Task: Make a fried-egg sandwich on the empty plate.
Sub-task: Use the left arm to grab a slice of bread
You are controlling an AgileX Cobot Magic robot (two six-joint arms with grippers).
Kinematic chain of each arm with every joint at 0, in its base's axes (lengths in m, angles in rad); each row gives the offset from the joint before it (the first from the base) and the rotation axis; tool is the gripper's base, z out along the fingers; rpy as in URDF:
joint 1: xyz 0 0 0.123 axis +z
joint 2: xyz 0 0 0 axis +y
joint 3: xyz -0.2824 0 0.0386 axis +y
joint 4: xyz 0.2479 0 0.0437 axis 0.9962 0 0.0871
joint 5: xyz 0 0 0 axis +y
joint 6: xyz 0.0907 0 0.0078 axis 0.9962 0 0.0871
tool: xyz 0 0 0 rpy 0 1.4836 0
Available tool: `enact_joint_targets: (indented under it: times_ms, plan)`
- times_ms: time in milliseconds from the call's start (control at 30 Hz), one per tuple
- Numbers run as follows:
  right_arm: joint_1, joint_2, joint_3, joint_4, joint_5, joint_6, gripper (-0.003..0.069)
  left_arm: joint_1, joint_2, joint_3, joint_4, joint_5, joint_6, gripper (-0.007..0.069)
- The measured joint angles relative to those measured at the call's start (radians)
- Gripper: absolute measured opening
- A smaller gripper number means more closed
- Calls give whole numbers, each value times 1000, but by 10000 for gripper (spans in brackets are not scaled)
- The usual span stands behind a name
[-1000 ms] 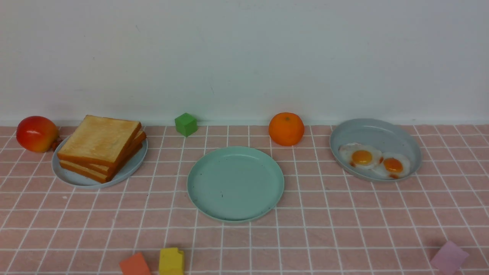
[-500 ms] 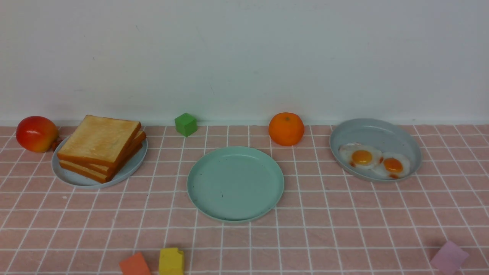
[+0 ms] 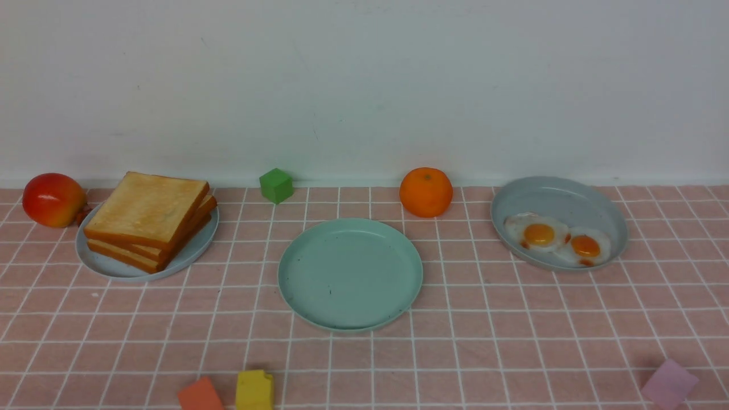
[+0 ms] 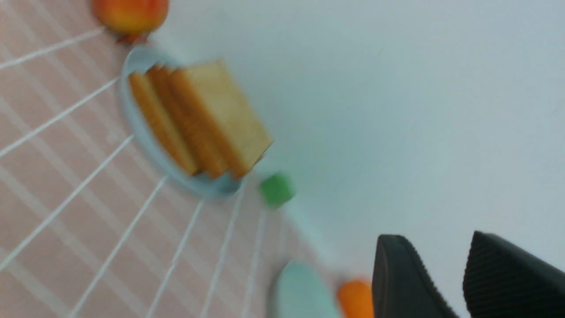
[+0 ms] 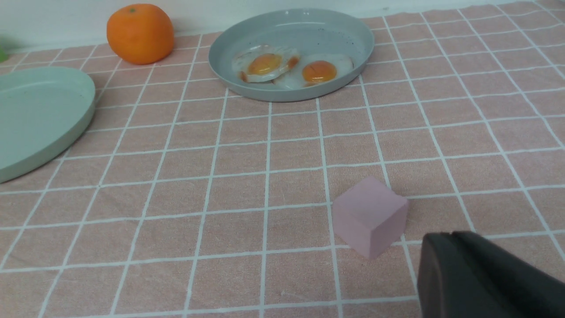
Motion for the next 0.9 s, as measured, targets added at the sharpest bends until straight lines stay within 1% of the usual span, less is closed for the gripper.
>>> enact_joint_targets:
  times_ms: [67, 133, 167, 233, 267, 333, 400, 433, 467, 567, 633, 667, 767, 800, 833, 900]
  plan:
    - [0, 0, 0, 0, 0, 0, 42, 0, 0, -17, -2, 8, 5, 237]
    - [0, 0, 0, 0, 0, 0, 42, 0, 3, -115, 35, 86, 62, 202]
    - [0, 0, 0, 0, 0, 0, 42, 0, 5, -123, 40, 94, 68, 202]
    - [0, 0, 0, 0, 0, 0, 42, -3, 75, -240, 96, 207, 165, 124]
    - [0, 0, 0, 0, 0, 0, 42, -5, 91, -256, 105, 214, 172, 118]
    - [0, 0, 0, 0, 0, 0, 43, -38, 206, -346, 126, 283, 259, 39]
    - [0, 0, 0, 0, 0, 0, 45, -58, 254, -394, 134, 326, 310, 14]
    - [0, 0, 0, 1, 0, 0, 46, -92, 336, -456, 152, 407, 372, -13]
    - [0, 0, 0, 11, -4, 0, 47, -108, 380, -503, 161, 456, 396, -13]
    - [0, 0, 5, 122, -33, 66, 50, -147, 538, -630, 181, 654, 436, -13]
    - [0, 0, 8, 260, -82, 139, 54, -159, 659, -731, 191, 780, 442, -13]
    - [0, 0, 8, 310, -122, 159, 56, -159, 693, -764, 190, 817, 442, -13]
    - [0, 0, 8, 431, -219, 191, 61, -159, 787, -816, 174, 872, 450, -13]
    - [0, 0, 8, 437, -219, 191, 61, -159, 797, -817, 168, 874, 455, -13]
    - [0, 0, 8, 473, -264, 197, 64, -163, 828, -823, 152, 890, 476, -13]
    - [0, 0, 8, 492, -296, 203, 67, -186, 843, -823, 152, 896, 496, -13]
